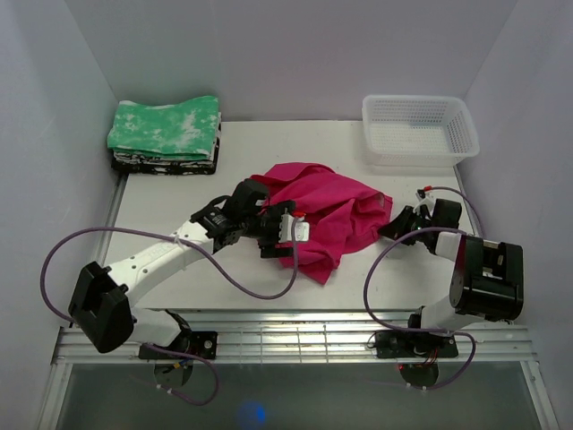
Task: Fold and stack the trousers
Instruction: Flatten the trousers out
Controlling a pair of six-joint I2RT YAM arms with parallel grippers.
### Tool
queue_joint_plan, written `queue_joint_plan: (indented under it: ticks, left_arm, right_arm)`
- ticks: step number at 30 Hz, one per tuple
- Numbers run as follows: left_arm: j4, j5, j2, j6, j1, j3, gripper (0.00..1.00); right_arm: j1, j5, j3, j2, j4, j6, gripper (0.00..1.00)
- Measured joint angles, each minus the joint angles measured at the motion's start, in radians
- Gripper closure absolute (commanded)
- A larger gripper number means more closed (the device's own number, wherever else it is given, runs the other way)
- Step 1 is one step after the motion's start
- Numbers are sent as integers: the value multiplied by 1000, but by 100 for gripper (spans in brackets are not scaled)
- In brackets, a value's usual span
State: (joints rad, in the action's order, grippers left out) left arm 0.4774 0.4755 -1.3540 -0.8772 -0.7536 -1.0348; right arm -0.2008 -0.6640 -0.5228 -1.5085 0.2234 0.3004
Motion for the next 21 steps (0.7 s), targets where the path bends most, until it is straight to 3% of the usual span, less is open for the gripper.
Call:
queue_joint_plan:
  ticks: [6, 10, 14, 17, 21]
  left_arm:
    - [-16, 48, 97, 151, 179, 34, 14]
    - [18, 85, 105, 48, 265, 74, 15]
    - [98, 114, 108, -129, 253, 164, 14]
    - [91, 142, 90, -160, 225, 152, 13]
    - [22, 142, 49, -185, 99, 152, 14]
  right_arm:
    - [-8, -31, -110, 176, -142, -102, 92]
    - [-34, -44, -204, 303, -236, -193, 92]
    - [-58, -46, -280, 363, -355, -301, 92]
    - [-60, -47, -302, 364, -418, -341, 92]
    - [-61, -51, -333, 365, -488, -388, 92]
